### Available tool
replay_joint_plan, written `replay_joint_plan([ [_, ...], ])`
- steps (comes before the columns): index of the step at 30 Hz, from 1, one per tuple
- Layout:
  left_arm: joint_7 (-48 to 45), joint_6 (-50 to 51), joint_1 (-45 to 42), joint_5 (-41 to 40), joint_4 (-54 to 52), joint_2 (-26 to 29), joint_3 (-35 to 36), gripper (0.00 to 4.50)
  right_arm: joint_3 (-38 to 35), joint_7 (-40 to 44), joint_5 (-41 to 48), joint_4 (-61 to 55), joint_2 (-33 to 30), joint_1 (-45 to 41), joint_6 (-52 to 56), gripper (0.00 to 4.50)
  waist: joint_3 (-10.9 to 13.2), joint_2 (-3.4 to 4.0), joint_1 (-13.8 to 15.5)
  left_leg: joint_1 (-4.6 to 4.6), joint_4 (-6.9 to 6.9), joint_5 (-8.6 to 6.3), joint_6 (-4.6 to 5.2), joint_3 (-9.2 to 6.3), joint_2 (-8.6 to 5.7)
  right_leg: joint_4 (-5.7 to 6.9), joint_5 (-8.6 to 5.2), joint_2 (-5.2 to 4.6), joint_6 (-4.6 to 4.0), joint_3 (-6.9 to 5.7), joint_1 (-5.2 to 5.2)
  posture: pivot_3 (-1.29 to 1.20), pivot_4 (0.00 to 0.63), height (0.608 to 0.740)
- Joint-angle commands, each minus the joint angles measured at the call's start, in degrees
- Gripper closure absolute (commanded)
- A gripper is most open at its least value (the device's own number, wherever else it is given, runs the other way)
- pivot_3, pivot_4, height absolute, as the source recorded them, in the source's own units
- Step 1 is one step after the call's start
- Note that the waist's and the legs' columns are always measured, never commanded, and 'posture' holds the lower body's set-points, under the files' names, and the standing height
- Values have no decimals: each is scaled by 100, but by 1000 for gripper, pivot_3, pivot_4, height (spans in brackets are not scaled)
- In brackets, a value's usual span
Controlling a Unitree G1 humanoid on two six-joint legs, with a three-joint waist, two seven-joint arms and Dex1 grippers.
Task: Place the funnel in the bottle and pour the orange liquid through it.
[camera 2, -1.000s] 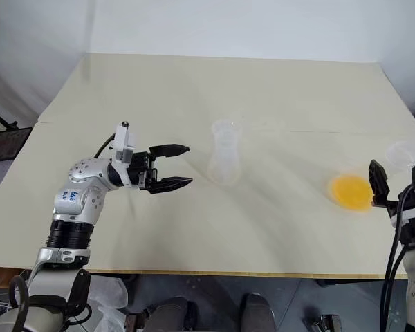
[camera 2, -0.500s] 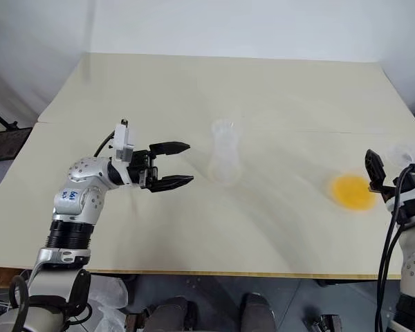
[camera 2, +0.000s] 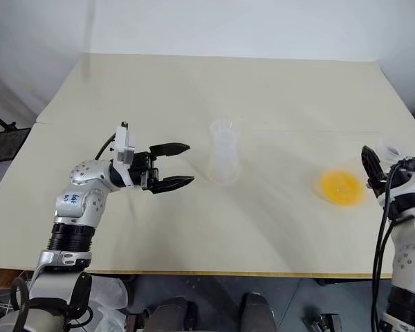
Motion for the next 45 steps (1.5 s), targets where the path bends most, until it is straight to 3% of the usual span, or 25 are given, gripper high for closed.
replay_joint_plan([
  [1,18,-111,-36,-106,-137,41,64,0,236,45,22,-608,-135,-410,-69,2054,0,1,-17,0,0,0,0,0,1,0,0,1,0,0,0,0,150,740],
  [7,111,-157,46,-103,-149,49,104,0,1297,-155,-653,-1121,-613,-1234,579,2054,1,6,-21,-2,0,0,0,-8,2,0,0,1,0,-1,-3,0,150,740],
  [12,259,-200,219,-115,-273,-24,98,0,2532,213,-1593,-1039,-637,-2023,122,2054,1,6,-4,-11,2,0,0,-7,-4,-1,0,-2,0,-8,-3,0,150,740],
  [18,494,-153,516,-177,-586,-70,133,0,3399,403,-2508,-611,-563,-2557,-180,2054,1,6,-4,-14,2,0,0,-19,-3,1,0,-3,0,-19,-3,0,150,740],
  [31,914,-84,857,-272,-998,-203,71,0,3889,391,-3446,-101,5,-3040,-328,2054,1,6,-94,-16,0,0,0,-23,-3,1,0,-5,0,-25,-3,0,150,740],
  [45,1335,-335,817,-143,-963,-451,41,0,4269,-107,-5334,297,-251,-3157,-2205,2054,1,6,-150,-14,-5,0,0,-38,-2,0,0,-5,0,-23,-4,0,150,740],
])
